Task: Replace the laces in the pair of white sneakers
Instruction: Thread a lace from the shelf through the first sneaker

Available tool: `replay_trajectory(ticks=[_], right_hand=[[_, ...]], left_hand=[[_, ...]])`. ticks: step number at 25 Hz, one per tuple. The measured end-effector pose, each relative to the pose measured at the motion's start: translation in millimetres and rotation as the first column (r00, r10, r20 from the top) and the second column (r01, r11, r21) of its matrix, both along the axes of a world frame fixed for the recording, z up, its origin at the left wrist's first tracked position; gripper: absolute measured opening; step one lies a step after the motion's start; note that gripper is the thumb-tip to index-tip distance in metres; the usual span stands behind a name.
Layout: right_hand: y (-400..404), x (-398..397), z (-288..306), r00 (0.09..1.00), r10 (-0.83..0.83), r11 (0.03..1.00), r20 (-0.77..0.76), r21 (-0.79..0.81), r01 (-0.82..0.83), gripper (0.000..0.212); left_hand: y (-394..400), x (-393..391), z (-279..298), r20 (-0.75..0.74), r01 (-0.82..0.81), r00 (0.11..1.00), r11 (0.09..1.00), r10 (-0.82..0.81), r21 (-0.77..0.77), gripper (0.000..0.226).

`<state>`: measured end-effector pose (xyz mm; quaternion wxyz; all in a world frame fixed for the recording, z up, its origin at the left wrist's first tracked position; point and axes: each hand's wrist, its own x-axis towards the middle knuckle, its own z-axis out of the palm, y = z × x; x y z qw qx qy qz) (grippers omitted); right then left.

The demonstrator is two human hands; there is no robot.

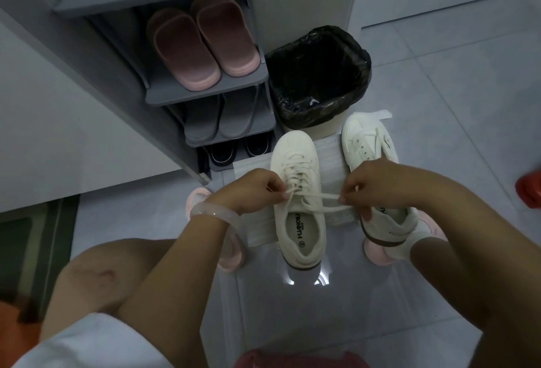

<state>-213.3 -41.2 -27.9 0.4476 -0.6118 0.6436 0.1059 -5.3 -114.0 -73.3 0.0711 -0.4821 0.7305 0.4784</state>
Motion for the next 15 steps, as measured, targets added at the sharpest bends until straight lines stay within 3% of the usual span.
replay_trajectory(ticks=[4, 9, 15], right_hand=[[-3.4, -0.3, -2.4, 0.999, -0.035, 0.996, -0.038, -0.078, 0.032, 0.019], [-3.7, 3.1, 2.5, 0.993, -0.115, 0.985, 0.010, -0.127, 0.115, 0.024], [-0.9, -11.8, 31.0, 0.997, -0.080, 0.996, 0.000, -0.028, 0.080, 0.026]], left_hand=[[-0.5, 0.8, -0.6, -0.054, -0.175, 0.984, 0.978, 0.169, -0.114, 0.015], [14.9, -5.7, 1.8, 0.011, -0.092, 0.996, 0.996, 0.092, 0.022, 0.029], [12.5, -4.9, -3.1, 0.040, -0.151, 0.988, 0.983, 0.148, 0.108, 0.031]])
